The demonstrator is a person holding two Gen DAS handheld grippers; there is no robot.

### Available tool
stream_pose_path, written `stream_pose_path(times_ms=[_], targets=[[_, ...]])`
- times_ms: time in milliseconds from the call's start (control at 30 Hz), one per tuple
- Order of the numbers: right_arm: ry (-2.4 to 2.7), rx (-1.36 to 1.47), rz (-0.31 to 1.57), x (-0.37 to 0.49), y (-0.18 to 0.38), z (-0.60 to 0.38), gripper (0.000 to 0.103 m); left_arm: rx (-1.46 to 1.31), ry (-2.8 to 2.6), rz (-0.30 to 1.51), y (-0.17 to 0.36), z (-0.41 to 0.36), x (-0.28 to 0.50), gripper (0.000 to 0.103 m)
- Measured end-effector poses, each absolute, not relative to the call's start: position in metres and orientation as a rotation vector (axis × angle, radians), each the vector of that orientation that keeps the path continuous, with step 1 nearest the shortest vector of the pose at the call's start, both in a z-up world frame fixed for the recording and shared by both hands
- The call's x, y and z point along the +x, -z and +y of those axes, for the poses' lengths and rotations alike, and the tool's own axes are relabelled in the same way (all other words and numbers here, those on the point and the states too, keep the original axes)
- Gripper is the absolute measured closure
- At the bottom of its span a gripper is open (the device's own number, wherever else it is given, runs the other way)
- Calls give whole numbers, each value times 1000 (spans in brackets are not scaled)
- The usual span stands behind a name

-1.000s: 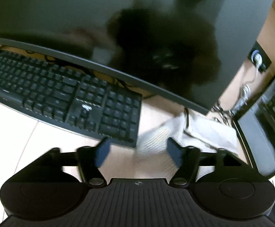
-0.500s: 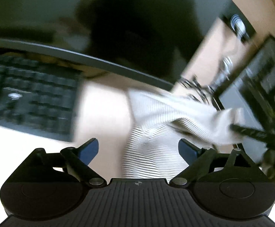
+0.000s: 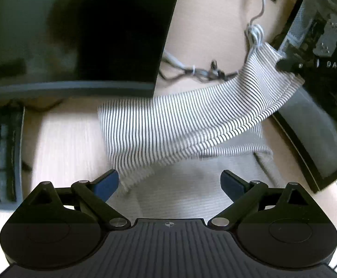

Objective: Fold clothes

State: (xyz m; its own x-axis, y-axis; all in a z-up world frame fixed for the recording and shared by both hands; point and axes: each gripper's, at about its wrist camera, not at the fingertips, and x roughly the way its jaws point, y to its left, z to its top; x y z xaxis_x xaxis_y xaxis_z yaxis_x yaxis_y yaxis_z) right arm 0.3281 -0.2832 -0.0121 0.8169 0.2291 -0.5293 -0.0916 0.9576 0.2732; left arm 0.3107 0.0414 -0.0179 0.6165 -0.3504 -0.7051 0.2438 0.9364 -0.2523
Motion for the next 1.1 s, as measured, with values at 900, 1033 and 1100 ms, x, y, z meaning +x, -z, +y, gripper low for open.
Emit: stream_pose_path(times_ms=[900, 1033, 1100], targets=[[-94, 150, 471, 269, 62, -264, 0, 67, 217, 680, 75, 5, 304, 0], [-109, 72, 450, 270, 52, -253, 2, 43, 202, 677, 76, 6, 295, 0], [-63, 92, 533, 285, 61, -251, 19, 39, 195, 677, 76, 5, 288, 0]])
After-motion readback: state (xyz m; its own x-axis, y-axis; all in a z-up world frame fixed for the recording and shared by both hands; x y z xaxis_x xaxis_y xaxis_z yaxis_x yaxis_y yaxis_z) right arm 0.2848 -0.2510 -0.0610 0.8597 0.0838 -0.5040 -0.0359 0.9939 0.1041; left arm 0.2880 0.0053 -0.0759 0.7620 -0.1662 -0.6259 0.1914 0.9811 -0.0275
